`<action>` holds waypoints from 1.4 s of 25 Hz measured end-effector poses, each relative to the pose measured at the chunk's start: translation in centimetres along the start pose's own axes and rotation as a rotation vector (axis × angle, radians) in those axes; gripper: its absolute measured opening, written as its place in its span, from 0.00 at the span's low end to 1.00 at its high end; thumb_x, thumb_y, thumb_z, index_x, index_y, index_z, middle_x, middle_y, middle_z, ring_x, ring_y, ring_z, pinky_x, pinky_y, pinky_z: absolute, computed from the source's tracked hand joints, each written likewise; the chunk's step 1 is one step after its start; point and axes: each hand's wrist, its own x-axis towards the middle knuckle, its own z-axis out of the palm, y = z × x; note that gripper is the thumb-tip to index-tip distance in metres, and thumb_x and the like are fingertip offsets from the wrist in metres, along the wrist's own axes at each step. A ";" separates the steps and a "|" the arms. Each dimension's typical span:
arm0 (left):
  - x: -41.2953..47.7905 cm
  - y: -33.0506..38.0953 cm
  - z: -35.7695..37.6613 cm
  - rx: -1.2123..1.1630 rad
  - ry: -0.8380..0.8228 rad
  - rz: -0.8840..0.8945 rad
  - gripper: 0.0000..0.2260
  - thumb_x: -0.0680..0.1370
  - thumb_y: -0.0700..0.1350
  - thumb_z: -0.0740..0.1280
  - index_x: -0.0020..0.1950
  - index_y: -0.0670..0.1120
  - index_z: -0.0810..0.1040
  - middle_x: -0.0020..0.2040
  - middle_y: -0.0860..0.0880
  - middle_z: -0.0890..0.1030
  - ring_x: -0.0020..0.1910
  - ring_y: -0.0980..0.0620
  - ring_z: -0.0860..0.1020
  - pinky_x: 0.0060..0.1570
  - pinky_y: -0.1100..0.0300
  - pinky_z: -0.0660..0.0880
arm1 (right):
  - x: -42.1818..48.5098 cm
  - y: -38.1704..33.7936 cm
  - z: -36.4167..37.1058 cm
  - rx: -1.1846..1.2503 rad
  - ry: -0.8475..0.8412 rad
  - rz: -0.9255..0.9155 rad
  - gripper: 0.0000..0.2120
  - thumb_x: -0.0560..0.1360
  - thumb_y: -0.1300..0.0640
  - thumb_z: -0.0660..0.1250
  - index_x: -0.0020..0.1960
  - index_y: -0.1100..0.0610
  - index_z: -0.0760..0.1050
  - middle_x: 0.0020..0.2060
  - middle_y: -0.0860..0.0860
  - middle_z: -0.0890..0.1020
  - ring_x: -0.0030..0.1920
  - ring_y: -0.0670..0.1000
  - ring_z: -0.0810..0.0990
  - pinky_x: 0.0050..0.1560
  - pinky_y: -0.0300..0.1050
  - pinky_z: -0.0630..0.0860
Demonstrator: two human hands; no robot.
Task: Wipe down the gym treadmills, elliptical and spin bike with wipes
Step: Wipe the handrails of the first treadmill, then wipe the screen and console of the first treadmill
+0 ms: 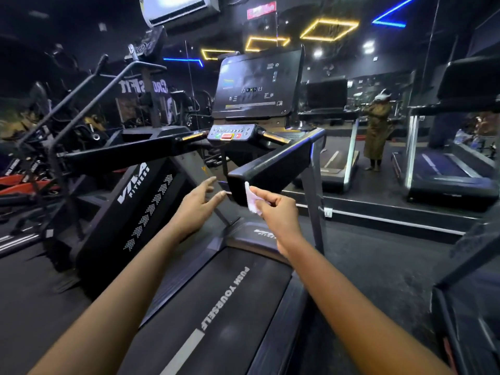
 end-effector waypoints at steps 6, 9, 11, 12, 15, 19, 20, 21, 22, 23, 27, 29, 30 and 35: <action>-10.6 -6.9 0.8 0.231 -0.160 -0.152 0.19 0.79 0.48 0.63 0.69 0.43 0.71 0.66 0.45 0.73 0.65 0.48 0.72 0.62 0.62 0.64 | -6.4 5.4 -0.2 -0.161 -0.326 0.142 0.17 0.73 0.66 0.62 0.53 0.50 0.82 0.45 0.40 0.83 0.43 0.36 0.78 0.48 0.31 0.73; -16.5 -10.1 3.0 0.330 -0.277 -0.323 0.20 0.80 0.51 0.61 0.71 0.45 0.69 0.69 0.46 0.71 0.68 0.49 0.68 0.64 0.61 0.62 | -9.6 8.4 0.7 -0.296 -0.435 0.215 0.15 0.73 0.65 0.63 0.53 0.51 0.82 0.48 0.48 0.84 0.41 0.40 0.80 0.40 0.25 0.70; -20.8 -11.4 4.2 0.363 -0.326 -0.471 0.21 0.80 0.52 0.60 0.72 0.45 0.67 0.70 0.46 0.69 0.69 0.49 0.68 0.65 0.59 0.62 | -11.7 10.2 1.7 -0.393 -0.550 0.196 0.12 0.75 0.64 0.64 0.54 0.55 0.81 0.48 0.50 0.84 0.39 0.34 0.77 0.34 0.21 0.66; -22.0 -12.0 4.9 0.394 -0.344 -0.501 0.22 0.80 0.53 0.60 0.72 0.45 0.66 0.71 0.46 0.69 0.69 0.48 0.68 0.64 0.58 0.63 | -12.2 11.0 1.9 -0.436 -0.585 0.167 0.11 0.75 0.63 0.64 0.55 0.56 0.81 0.49 0.52 0.84 0.42 0.35 0.77 0.34 0.21 0.66; -27.8 -12.9 5.1 0.453 -0.428 -0.704 0.23 0.81 0.53 0.58 0.73 0.44 0.64 0.71 0.44 0.67 0.69 0.46 0.67 0.65 0.56 0.64 | -15.5 14.3 3.8 -0.550 -0.765 0.151 0.11 0.76 0.61 0.64 0.55 0.56 0.81 0.51 0.55 0.83 0.54 0.49 0.79 0.47 0.32 0.71; -32.3 -14.4 3.0 0.482 -0.395 -0.832 0.23 0.81 0.52 0.58 0.73 0.43 0.64 0.72 0.43 0.67 0.70 0.45 0.66 0.65 0.55 0.64 | -18.0 16.5 7.8 -0.614 -0.926 0.124 0.10 0.76 0.59 0.64 0.53 0.55 0.82 0.48 0.55 0.84 0.50 0.50 0.81 0.48 0.39 0.73; -32.6 -14.6 2.2 0.478 -0.371 -0.846 0.23 0.81 0.53 0.58 0.73 0.43 0.64 0.71 0.43 0.67 0.70 0.45 0.66 0.65 0.55 0.64 | -18.0 16.4 8.9 -0.610 -0.933 0.105 0.10 0.76 0.58 0.65 0.54 0.54 0.82 0.48 0.55 0.84 0.51 0.52 0.81 0.49 0.40 0.74; -32.5 -15.0 1.5 0.474 -0.350 -0.850 0.23 0.81 0.53 0.58 0.73 0.43 0.64 0.71 0.43 0.67 0.70 0.45 0.66 0.65 0.55 0.64 | -17.9 16.4 9.9 -0.617 -0.939 0.082 0.10 0.76 0.58 0.65 0.55 0.53 0.81 0.49 0.54 0.84 0.52 0.54 0.81 0.49 0.41 0.75; -32.4 -15.6 0.8 0.473 -0.334 -0.853 0.23 0.81 0.52 0.58 0.73 0.43 0.64 0.71 0.43 0.67 0.69 0.45 0.67 0.65 0.55 0.64 | -17.6 16.3 11.2 -0.633 -0.947 0.064 0.11 0.76 0.57 0.64 0.56 0.52 0.81 0.51 0.54 0.83 0.53 0.54 0.80 0.49 0.41 0.75; -32.2 -16.5 0.2 0.473 -0.320 -0.854 0.23 0.81 0.52 0.58 0.73 0.43 0.64 0.71 0.43 0.67 0.69 0.45 0.67 0.65 0.55 0.64 | -17.2 16.4 12.5 -0.649 -0.956 0.045 0.12 0.77 0.58 0.64 0.57 0.51 0.80 0.53 0.54 0.83 0.55 0.55 0.80 0.49 0.41 0.74; -30.6 -21.9 -1.5 0.483 -0.313 -0.891 0.23 0.81 0.52 0.58 0.73 0.44 0.64 0.72 0.44 0.67 0.70 0.46 0.67 0.65 0.55 0.64 | -14.7 18.3 18.9 -0.658 -1.021 0.022 0.13 0.76 0.59 0.62 0.58 0.51 0.79 0.55 0.55 0.81 0.57 0.57 0.78 0.52 0.45 0.76; -28.6 -26.0 -2.6 0.475 -0.326 -0.891 0.23 0.81 0.53 0.59 0.73 0.44 0.65 0.71 0.44 0.67 0.69 0.46 0.67 0.66 0.54 0.65 | -12.3 19.7 22.9 -0.661 -1.035 0.002 0.13 0.76 0.59 0.62 0.58 0.52 0.79 0.55 0.56 0.81 0.58 0.58 0.77 0.54 0.47 0.75; -27.3 -27.7 -3.3 0.473 -0.320 -0.880 0.22 0.81 0.53 0.58 0.73 0.44 0.65 0.71 0.44 0.68 0.69 0.45 0.68 0.66 0.54 0.65 | -10.8 20.1 24.9 -0.660 -1.033 -0.011 0.13 0.76 0.60 0.62 0.58 0.54 0.79 0.55 0.57 0.81 0.58 0.58 0.77 0.56 0.47 0.74; -16.1 -33.6 -11.1 0.456 -0.396 -0.810 0.22 0.81 0.53 0.57 0.73 0.45 0.65 0.70 0.44 0.69 0.67 0.45 0.69 0.65 0.54 0.66 | -1.4 16.7 34.4 -0.701 -0.951 0.137 0.13 0.76 0.62 0.62 0.58 0.58 0.79 0.54 0.59 0.81 0.57 0.56 0.78 0.56 0.43 0.72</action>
